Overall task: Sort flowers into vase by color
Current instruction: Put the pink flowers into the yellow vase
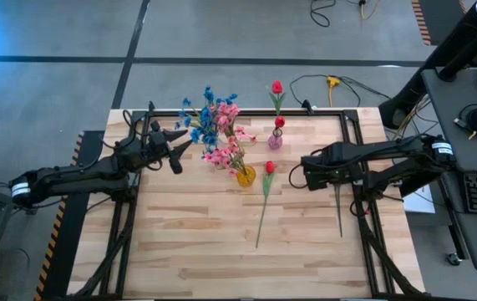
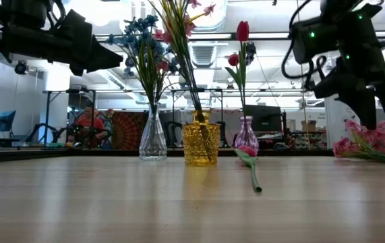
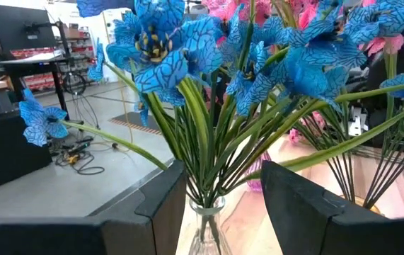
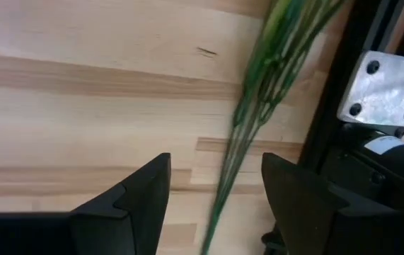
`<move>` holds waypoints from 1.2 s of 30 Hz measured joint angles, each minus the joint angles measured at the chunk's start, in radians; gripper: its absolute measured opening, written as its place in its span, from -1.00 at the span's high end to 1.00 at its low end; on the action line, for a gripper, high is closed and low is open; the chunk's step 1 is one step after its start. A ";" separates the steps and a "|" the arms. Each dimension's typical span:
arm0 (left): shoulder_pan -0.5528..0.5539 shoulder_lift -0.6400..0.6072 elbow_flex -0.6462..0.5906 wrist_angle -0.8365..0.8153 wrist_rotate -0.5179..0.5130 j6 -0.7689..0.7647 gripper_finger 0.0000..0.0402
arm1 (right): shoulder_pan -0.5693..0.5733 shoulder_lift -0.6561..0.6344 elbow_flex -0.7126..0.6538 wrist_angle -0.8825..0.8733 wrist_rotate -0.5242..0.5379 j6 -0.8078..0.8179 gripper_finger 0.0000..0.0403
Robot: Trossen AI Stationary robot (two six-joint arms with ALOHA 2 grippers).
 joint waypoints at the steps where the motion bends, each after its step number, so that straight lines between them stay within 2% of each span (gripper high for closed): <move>1: 0.000 -0.001 0.000 -0.005 0.000 0.000 0.17 | 0.000 0.003 -0.009 0.001 0.000 0.004 -0.07; 12: 0.000 0.002 0.000 -0.024 0.000 0.001 0.17 | -0.025 0.046 -0.097 0.051 0.011 0.026 -0.07; 23: 0.000 0.002 0.000 -0.024 0.000 0.001 0.17 | -0.055 0.166 -0.099 0.070 0.046 0.009 -0.07; 28: 0.000 0.003 0.000 -0.024 0.000 0.000 0.17 | -0.090 0.224 -0.101 0.098 0.064 -0.042 -0.07; 36: 0.000 0.004 0.000 -0.024 0.000 0.000 0.17 | -0.185 0.208 -0.101 0.138 0.064 -0.098 -0.07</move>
